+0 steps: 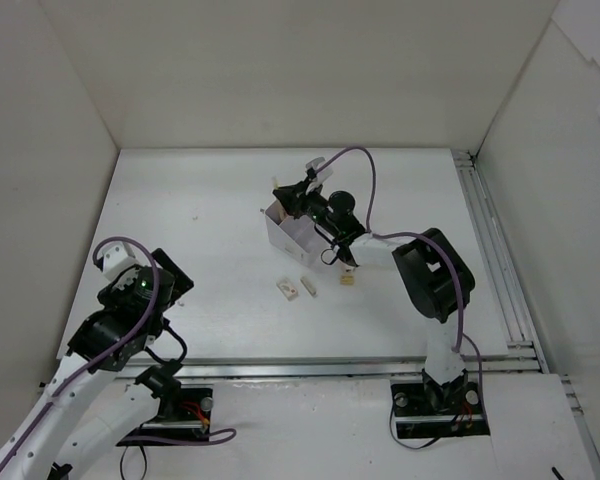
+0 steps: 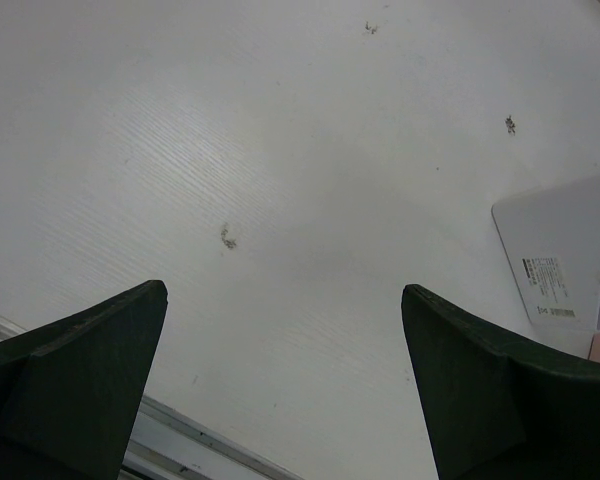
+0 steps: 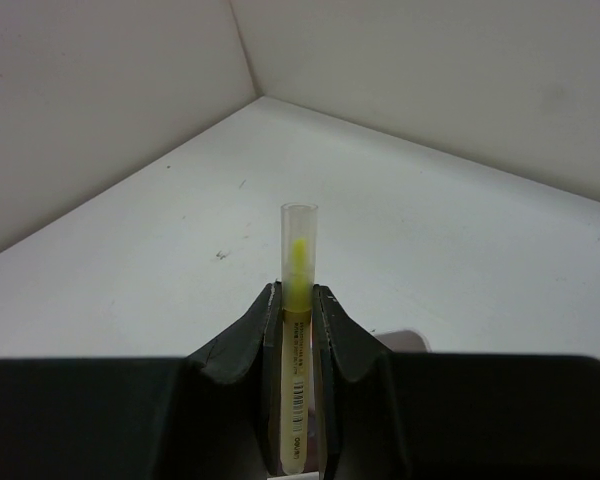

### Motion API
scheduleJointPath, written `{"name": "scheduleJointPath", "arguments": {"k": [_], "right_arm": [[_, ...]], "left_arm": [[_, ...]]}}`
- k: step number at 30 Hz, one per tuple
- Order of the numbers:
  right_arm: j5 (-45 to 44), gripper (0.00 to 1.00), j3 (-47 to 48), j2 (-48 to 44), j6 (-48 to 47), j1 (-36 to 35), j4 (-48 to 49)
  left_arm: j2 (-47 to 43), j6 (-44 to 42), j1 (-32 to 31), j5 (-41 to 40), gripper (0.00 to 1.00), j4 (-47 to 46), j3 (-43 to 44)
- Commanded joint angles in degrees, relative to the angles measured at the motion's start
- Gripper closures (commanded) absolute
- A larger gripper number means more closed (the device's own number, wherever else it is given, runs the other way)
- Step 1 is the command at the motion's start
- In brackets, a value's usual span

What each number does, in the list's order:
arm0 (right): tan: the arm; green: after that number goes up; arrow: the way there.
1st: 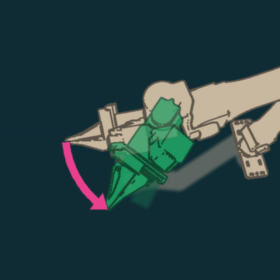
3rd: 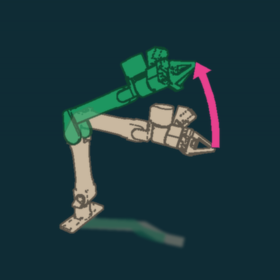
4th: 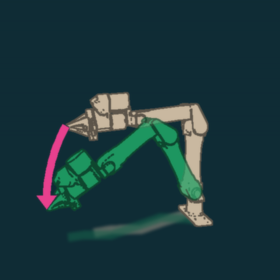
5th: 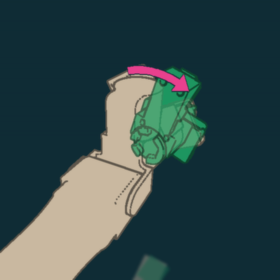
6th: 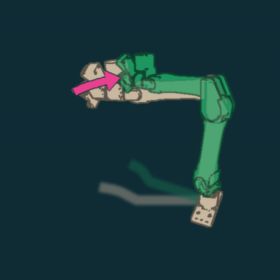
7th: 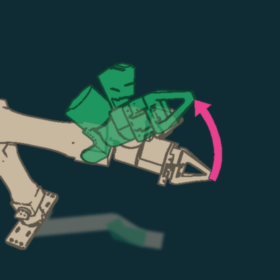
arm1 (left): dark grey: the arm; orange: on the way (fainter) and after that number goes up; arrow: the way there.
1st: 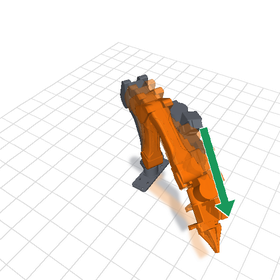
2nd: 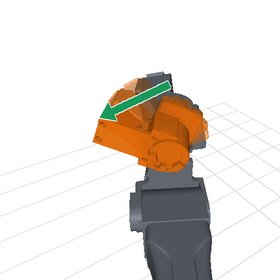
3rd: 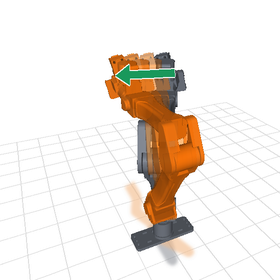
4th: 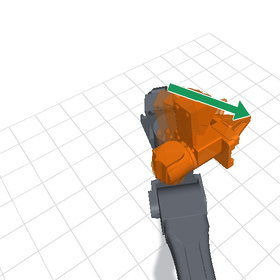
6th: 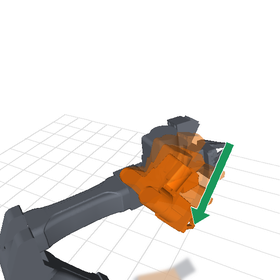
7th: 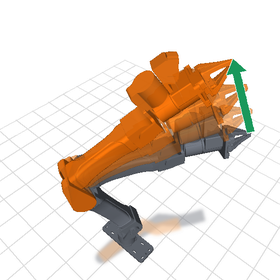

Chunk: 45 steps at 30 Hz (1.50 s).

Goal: Sort the stationery into containers
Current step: Place the pen in the storage box.

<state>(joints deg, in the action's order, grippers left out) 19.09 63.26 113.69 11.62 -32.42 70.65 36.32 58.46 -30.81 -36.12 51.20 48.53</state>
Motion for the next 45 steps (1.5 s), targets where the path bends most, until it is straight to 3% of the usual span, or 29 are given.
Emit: {"name": "scheduleJointPath", "arguments": {"k": [1, 8, 17, 18, 19, 20, 22, 28, 30, 31, 32, 36, 45], "right_arm": [[1.82, 1.00, 3.53, -0.05, 0.95, 0.08, 14.07], [1.21, 1.00, 4.24, 2.76, 1.83, 0.08, 16.17], [1.65, 1.00, 0.55, -0.74, 1.65, 0.08, 19.87], [1.91, 0.95, 0.11, -1.10, 1.92, -0.01, 20.14], [2.09, 0.83, -0.94, -1.88, 2.18, -0.01, 20.23], [2.18, 0.65, -1.47, -2.15, 2.18, -0.09, 20.75], [1.65, 0.48, -2.79, -3.20, 2.36, -0.27, 21.36], [1.04, 0.37, -5.78, -7.24, 2.44, -0.27, 21.98], [0.86, 0.25, -6.66, -9.70, 2.45, -0.36, 21.81], [0.69, 0.06, -7.79, -10.58, 2.36, -0.45, 21.29], [0.42, 0.02, -8.41, -11.72, 2.44, -0.45, 20.85], [-1.77, 0.02, -12.98, -18.30, 2.10, -1.06, 16.90], [-13.88, 0.02, -17.39, -34.12, 3.85, -2.91, -16.39]], "left_arm": [[0.69, -1.77, -0.39, -0.44, 0.00, -2.68, 2.97], [1.13, -2.03, -0.39, -0.09, 0.00, -2.86, 3.15], [1.21, -2.73, -0.39, 0.61, 0.00, -3.83, 2.80], [1.21, -2.73, -0.39, 0.52, 0.00, -4.00, 2.71], [1.30, -2.73, -0.39, 0.52, 0.00, -4.00, 2.71], [1.21, -2.82, -0.39, 0.61, 0.00, -4.09, 2.71], [1.39, -3.08, -0.39, 0.79, 0.00, -4.35, 2.79], [1.22, -3.52, -0.39, 1.31, 0.00, -4.79, 2.79], [1.21, -4.05, -0.39, 1.84, 0.00, -5.32, 2.71], [1.04, -4.14, -0.39, 2.02, 0.00, -5.58, 2.71], [1.13, -4.40, -0.39, 2.19, 0.00, -6.19, 2.53], [1.21, -5.10, -0.39, 3.77, 0.00, -7.78, 2.18], [6.13, -8.62, -0.92, 8.77, 0.00, -14.54, 0.77]]}}
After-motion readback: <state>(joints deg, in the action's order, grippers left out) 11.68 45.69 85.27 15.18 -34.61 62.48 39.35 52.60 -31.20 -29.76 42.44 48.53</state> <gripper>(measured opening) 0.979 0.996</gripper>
